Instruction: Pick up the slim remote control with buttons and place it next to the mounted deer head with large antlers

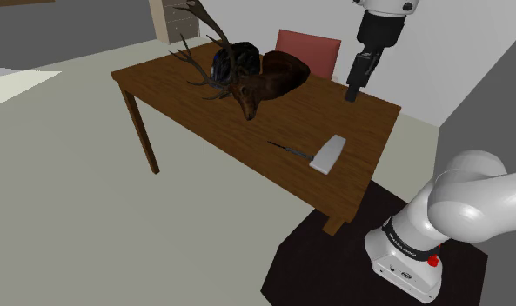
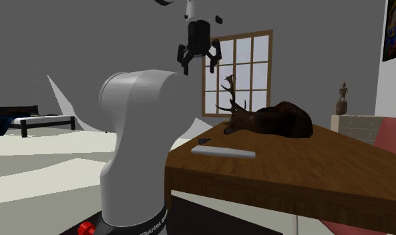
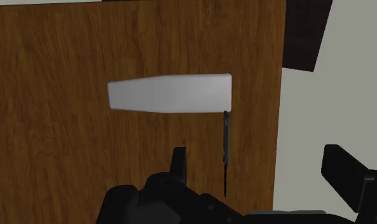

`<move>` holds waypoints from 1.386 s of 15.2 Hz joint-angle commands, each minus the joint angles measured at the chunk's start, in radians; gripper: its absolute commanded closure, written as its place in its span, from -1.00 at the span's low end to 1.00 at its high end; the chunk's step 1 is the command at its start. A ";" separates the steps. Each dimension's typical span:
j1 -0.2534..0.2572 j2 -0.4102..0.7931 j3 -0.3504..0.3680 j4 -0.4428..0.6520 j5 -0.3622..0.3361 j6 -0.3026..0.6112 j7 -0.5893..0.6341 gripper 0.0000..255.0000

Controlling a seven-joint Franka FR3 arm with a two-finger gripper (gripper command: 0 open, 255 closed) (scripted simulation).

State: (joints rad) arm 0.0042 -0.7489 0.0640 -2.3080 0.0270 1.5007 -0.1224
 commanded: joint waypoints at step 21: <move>-0.459 0.115 0.213 -0.528 0.179 0.699 1.166 -1.00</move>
State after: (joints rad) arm -0.4443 -0.6432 0.2676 -2.8210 0.1986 2.1713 1.0092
